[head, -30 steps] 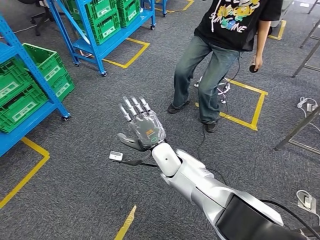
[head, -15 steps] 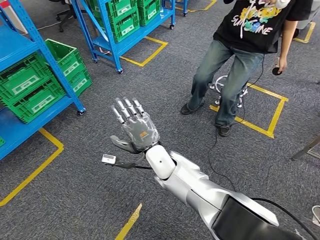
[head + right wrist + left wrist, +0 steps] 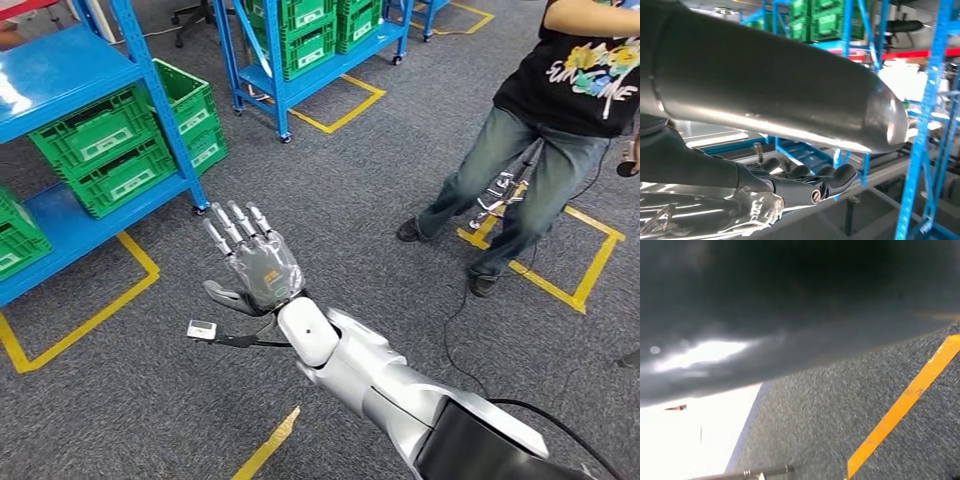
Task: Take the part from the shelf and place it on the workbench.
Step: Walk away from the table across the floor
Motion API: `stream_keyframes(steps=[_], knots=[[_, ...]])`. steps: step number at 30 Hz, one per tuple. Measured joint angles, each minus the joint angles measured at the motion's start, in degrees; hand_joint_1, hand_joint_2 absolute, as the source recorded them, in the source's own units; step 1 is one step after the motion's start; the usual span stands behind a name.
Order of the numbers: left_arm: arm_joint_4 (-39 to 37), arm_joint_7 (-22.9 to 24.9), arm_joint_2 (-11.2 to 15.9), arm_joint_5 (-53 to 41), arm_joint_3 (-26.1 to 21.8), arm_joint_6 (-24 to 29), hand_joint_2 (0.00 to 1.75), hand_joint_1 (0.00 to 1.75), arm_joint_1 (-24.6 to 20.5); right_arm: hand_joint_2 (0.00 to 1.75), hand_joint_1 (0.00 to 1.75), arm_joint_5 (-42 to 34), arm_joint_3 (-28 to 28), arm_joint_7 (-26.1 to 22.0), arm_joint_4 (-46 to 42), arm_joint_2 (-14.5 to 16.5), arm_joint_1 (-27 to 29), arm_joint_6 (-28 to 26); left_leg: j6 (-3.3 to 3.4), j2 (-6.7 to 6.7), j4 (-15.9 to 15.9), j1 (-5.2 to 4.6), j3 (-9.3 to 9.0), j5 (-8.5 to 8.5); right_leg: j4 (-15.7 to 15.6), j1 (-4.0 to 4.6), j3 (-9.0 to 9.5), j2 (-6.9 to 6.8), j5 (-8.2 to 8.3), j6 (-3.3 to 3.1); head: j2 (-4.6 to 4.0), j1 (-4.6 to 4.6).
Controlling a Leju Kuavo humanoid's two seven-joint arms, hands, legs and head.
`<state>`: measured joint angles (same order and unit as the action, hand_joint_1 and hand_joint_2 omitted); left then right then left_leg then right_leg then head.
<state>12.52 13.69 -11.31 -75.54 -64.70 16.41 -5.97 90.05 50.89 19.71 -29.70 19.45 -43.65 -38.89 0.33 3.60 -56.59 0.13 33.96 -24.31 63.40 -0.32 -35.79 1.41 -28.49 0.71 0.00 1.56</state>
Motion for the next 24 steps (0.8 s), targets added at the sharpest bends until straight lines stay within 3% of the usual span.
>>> stream_keyframes(steps=[1, 3, 5, 6, 8, 10, 11, 12, 13, 15, 17, 18, 20, 21, 22, 24], knots=[[0.0, -0.02, -0.04, 0.03, 0.0, 0.07, 0.0, 0.0, -0.04, 0.0, 0.0, 0.0, 0.04, -0.03, 0.01, 0.1, -0.1, 0.01, -0.24, 0.5, -0.13, -0.01, 0.12, -0.02, -3.11, -0.1, 1.53, 0.85, 1.06, -0.15, 0.0, 0.03], [0.0, -0.07, -0.07, 0.21, 0.0, 0.34, 0.0, 0.0, 0.0, 0.0, 0.0, -0.01, 0.12, -0.22, 0.01, 0.32, -0.17, -0.01, -0.9, 1.24, -0.27, 0.08, 0.54, 0.13, -5.15, -0.09, 2.67, 1.78, 1.12, -0.41, 0.0, 0.05], [0.0, -0.11, -0.04, 0.4, -0.01, 0.71, 0.0, 0.0, 0.22, 0.0, 0.0, -0.07, 0.16, -0.44, -0.05, 0.7, -0.17, -0.01, -1.54, 1.62, -0.35, 0.28, 0.76, 0.13, -5.48, -0.13, 2.83, 1.15, 1.29, -0.88, 0.0, 0.02], [0.0, -0.13, -0.04, 0.49, -0.02, 0.91, 0.0, 0.0, 0.31, 0.0, 0.0, -0.21, 0.2, -0.49, -0.12, 0.96, -0.19, 0.02, -1.83, 1.12, -1.05, 0.27, 1.08, -0.45, -5.67, -0.23, 2.98, 0.73, 1.39, -1.2, 0.0, 0.19], [0.0, -0.14, -0.02, 0.66, -0.03, 1.26, 0.0, 0.0, 0.26, 0.0, 0.0, -0.65, 0.36, -0.52, -0.26, 1.34, -0.25, 0.09, -2.45, -0.85, -5.64, 0.3, 3.2, -3.16, -5.97, -0.4, 3.25, -0.35, 1.48, -1.69, 0.0, 0.58], [0.0, -0.13, -0.05, 1.01, -0.06, 1.48, 0.0, 0.0, 0.14, 0.0, 0.0, -1.31, 0.76, -0.52, -0.31, 1.4, -0.12, 0.21, -2.99, -2.37, -13.06, 0.48, 6.87, -6.35, -5.97, -0.31, 3.3, -1.56, 1.34, -1.91, 0.0, 0.77], [0.0, -0.07, -0.05, 1.17, -0.09, 1.56, 0.0, 0.0, 0.16, 0.0, 0.0, -1.66, 1.08, -0.51, -0.33, 1.4, -0.02, 0.28, -3.16, -2.65, -15.5, 0.57, 8.13, -6.9, -5.94, -0.27, 3.32, -2.16, 1.27, -1.95, 0.0, 0.75], [0.0, 0.02, -0.05, 1.31, -0.12, 1.65, 0.0, 0.0, 0.24, 0.0, 0.0, -2.06, 1.46, -0.48, -0.41, 1.4, 0.04, 0.34, -3.24, -2.81, -16.03, 0.63, 8.43, -6.41, -5.92, -0.26, 3.36, -2.71, 1.19, -1.95, 0.0, 0.76], [0.0, 0.14, -0.04, 1.36, -0.15, 1.74, 0.0, 0.0, 0.33, 0.0, 0.0, -2.44, 1.86, -0.4, -0.54, 1.42, 0.04, 0.39, -3.22, -2.99, -14.34, 0.66, 7.59, -4.95, -5.91, -0.25, 3.45, -3.21, 1.09, -1.91, 0.0, 0.78], [0.0, 0.43, -0.03, 1.44, -0.2, 1.95, 0.0, 0.0, 0.39, 0.0, 0.0, -3.18, 2.66, -0.16, -0.93, 1.52, -0.1, 0.45, -2.92, -4.5, -6.84, 0.49, 3.64, -1.25, -5.9, -0.13, 3.78, -4.05, 0.82, -1.69, 0.0, 0.78], [0.0, 0.66, -0.03, 1.49, -0.21, 2.11, 0.0, 0.0, 0.21, 0.0, 0.0, -3.62, 3.35, 0.03, -1.25, 1.63, -0.32, 0.49, -2.23, -6.18, -1.34, 0.09, 0.84, 0.29, -5.83, 0.26, 3.93, -4.75, 0.52, -1.26, 0.0, 0.74], [0.0, 0.71, -0.03, 1.51, -0.22, 2.15, 0.0, 0.0, 0.14, 0.0, 0.0, -3.71, 3.66, 0.07, -1.37, 1.67, -0.37, 0.51, -1.87, -6.5, -0.48, -0.12, 0.51, 0.18, -5.84, 0.43, 3.97, -5.14, 0.42, -1.04, 0.0, 0.74], [0.0, 0.75, -0.05, 1.55, -0.22, 2.17, 0.0, 0.0, 0.2, 0.0, 0.0, -3.76, 4.12, 0.1, -1.58, 1.77, -0.4, 0.52, -1.13, -5.68, -0.17, -0.1, 0.55, 0.25, -5.89, 0.48, 3.98, -5.84, 0.15, -0.54, -0.01, 0.73], [0.0, 0.78, -0.07, 1.57, -0.22, 2.19, 0.0, 0.0, 0.28, 0.0, 0.0, -3.77, 4.31, 0.1, -1.67, 1.84, -0.44, 0.52, -0.78, -5.27, 0.0, 0.01, 0.46, 0.33, -5.45, 0.42, 3.8, -5.53, -0.34, -0.26, -0.02, 0.69], [0.0, 0.8, -0.09, 1.61, -0.23, 2.22, 0.0, 0.0, 0.32, 0.0, 0.0, -3.78, 4.46, 0.11, -1.74, 1.89, -0.52, 0.51, -0.41, -4.85, 0.17, 0.14, 0.37, 0.45, -3.91, 0.33, 3.13, -4.75, -1.39, 0.01, -0.01, 0.58], [0.0, 0.85, -0.13, 1.66, -0.26, 2.27, 0.0, 0.0, 0.27, 0.0, 0.0, -3.79, 4.72, 0.14, -1.8, 1.83, -0.51, 0.52, 0.07, -3.96, 0.29, 0.25, 0.33, 0.51, 2.81, 0.18, 0.02, -2.67, -4.79, 0.33, -0.01, 0.38]])
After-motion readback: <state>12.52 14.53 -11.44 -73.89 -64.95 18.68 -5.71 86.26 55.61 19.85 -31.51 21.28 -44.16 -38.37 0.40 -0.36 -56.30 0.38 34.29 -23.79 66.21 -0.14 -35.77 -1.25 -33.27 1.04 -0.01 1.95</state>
